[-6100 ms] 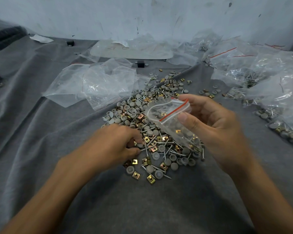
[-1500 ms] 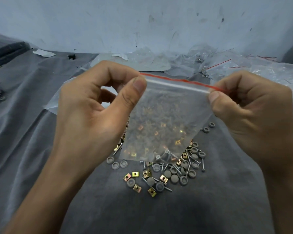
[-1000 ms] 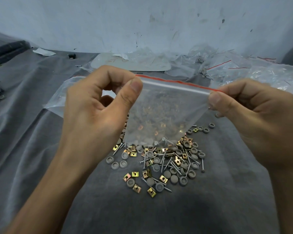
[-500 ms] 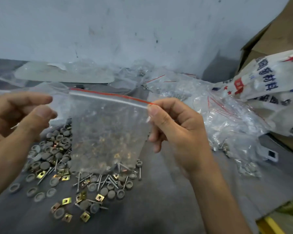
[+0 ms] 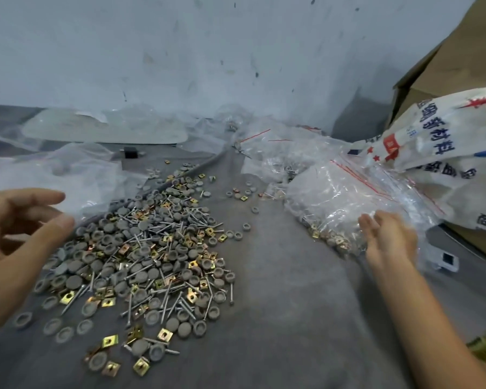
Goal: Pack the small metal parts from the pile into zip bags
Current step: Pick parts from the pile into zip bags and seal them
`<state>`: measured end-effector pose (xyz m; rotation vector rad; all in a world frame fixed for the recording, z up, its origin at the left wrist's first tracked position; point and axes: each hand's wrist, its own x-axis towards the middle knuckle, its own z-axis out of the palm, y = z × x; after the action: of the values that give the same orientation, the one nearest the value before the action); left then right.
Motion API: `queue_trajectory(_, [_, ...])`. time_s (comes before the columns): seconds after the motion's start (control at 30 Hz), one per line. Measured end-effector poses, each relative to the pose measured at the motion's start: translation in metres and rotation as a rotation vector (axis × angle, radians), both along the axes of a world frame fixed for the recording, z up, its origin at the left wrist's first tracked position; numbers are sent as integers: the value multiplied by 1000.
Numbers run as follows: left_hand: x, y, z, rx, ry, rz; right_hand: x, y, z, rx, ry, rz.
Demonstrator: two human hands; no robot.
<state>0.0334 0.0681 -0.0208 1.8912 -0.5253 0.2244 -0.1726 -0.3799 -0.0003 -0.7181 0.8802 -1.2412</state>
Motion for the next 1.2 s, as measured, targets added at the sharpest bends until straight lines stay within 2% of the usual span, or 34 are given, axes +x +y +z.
queue_trajectory(0.1, [8,25,-9,166,-49,118,6,25,-5,-210,190,95])
queue_trajectory(0.17, [13,31,-4,265,-82,175,20,63,2,-325,252,250])
queue_trajectory(0.23, [19,30,-8,455,-96,226,36,103,6,-415,251,444])
queue_trajectory(0.33, [25,27,-18,780,-4,256,60,158,8,-543,248,706])
queue_trajectory(0.5, [43,29,-29,852,47,255,85,201,-16,-622,341,965])
queue_trajectory(0.6, [50,34,-33,732,-88,316,85,208,-31,-656,416,1003])
queue_trajectory(0.67, [55,36,-36,766,-142,314,82,211,-38,-669,441,1030])
queue_trajectory(0.77, [57,33,-38,827,-46,237,80,216,-41,-689,444,1091])
queue_trajectory(0.97, [53,35,-29,592,-157,369,77,223,-39,-704,386,1121])
queue_trajectory(1.07, [33,22,-5,278,-3,326,72,227,-37,-756,360,1131])
queue_trajectory(1.13, [7,5,11,14,140,176,69,232,-35,-804,349,1143])
queue_trajectory(1.2, [-25,-12,21,-116,258,-2,66,238,-32,-826,315,1146])
